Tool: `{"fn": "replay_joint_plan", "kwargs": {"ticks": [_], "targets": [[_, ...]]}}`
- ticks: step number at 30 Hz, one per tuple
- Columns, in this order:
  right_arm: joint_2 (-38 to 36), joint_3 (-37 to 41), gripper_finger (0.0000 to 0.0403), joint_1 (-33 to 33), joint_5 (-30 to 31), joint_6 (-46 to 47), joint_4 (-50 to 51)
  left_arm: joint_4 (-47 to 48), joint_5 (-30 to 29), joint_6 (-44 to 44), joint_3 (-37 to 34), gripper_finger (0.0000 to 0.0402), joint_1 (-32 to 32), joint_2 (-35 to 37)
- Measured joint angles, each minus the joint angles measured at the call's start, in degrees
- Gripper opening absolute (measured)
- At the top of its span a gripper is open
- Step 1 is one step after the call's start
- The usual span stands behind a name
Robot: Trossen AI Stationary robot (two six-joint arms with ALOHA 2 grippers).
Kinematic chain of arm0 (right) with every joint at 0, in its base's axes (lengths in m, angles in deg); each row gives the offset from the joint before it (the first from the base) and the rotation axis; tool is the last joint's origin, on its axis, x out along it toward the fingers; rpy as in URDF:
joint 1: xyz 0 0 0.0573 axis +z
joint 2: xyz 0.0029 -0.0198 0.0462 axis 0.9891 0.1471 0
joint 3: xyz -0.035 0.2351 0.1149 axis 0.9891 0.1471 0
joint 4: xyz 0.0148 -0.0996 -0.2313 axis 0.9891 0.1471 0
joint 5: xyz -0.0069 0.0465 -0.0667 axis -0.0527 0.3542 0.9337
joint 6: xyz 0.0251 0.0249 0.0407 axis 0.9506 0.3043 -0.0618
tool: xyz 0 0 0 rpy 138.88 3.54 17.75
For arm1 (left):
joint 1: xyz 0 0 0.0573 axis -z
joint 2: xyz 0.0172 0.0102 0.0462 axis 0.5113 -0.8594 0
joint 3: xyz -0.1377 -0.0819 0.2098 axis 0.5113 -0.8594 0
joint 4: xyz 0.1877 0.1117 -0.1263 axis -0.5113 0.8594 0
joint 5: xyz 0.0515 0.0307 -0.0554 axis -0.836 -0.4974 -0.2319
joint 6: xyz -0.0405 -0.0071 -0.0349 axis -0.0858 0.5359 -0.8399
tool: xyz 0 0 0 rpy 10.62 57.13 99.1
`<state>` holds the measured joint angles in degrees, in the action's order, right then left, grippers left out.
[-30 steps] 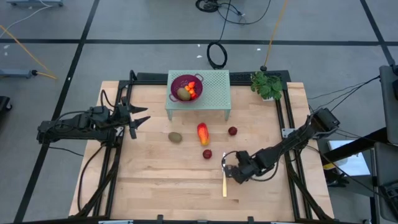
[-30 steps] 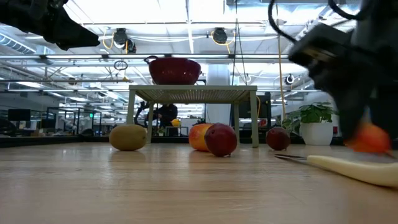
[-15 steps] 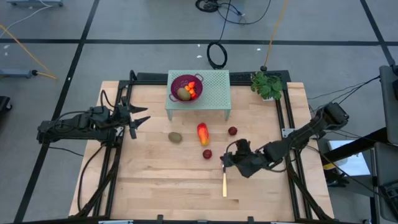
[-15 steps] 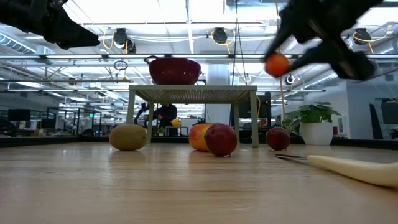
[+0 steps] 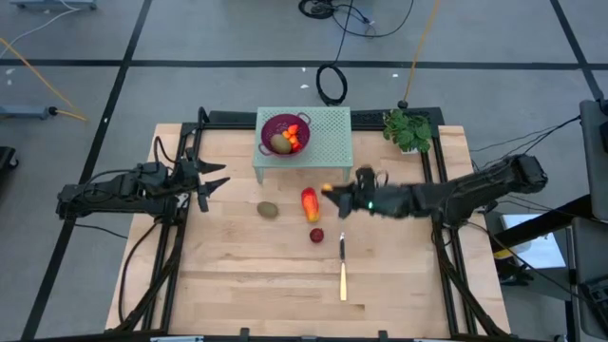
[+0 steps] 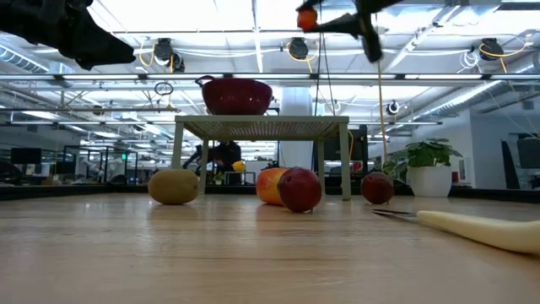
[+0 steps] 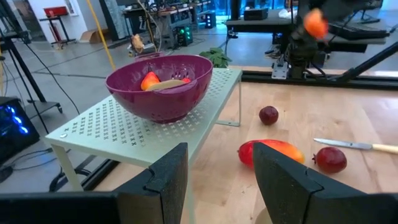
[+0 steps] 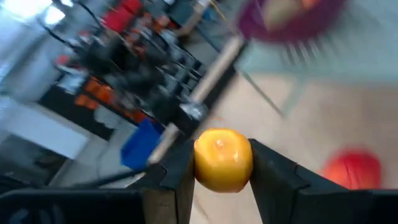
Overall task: Pick & Place Fruit
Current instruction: Put the pear into violet strainer bowl on the shelf
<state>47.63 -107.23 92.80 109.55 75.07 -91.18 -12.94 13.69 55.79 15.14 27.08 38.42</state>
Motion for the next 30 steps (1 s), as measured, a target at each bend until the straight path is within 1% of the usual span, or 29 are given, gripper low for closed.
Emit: {"fn": "replay_joint_plan", "kwargs": {"ticks": [3, 6, 11, 15, 20, 22, 27, 30], "targets": [[-1.98, -0.04, 0.0121, -5.95, -7.43, -6.48, -5.85, 0.01, -0.01, -0.8, 0.01, 0.0182, -0.01, -0.01], [-2.95, -0.04, 0.0121, -11.42, -14.09, -10.09, -9.62, 0.01, -0.02, -0.74, 0.01, 0.0182, 0.0, 0.0], [-2.86, -0.04, 0.0121, -19.49, -24.61, -10.98, -12.76, 0.01, 0.02, -2.48, 0.0, 0.0182, -0.01, -0.02], [-2.45, -0.04, 0.0121, -24.47, -29.85, -11.01, -13.01, 0.01, 0.02, -3.99, 0.01, 0.0182, -0.01, 0.0], [-2.53, -0.04, 0.0121, -28.74, -34.08, -11.26, -13.69, 0.01, 0.02, -3.71, 0.01, 0.0182, 0.01, 0.0], [-2.45, -0.04, 0.0121, -29.6, -34.47, -12.01, -14.31, 0.03, 0.0, -3.25, 0.0, 0.0182, -0.01, -0.02], [-2.51, -0.04, 0.0121, -31.35, -35.64, -13.74, -17.02, 0.03, -0.02, 1.3, 0.01, 0.0182, -0.01, 0.0], [-2.46, -0.04, 0.0121, -32.22, -35.64, -14.95, -17.86, 0.02, -0.02, 1.43, 0.0, 0.0182, -0.01, -0.01]]}}
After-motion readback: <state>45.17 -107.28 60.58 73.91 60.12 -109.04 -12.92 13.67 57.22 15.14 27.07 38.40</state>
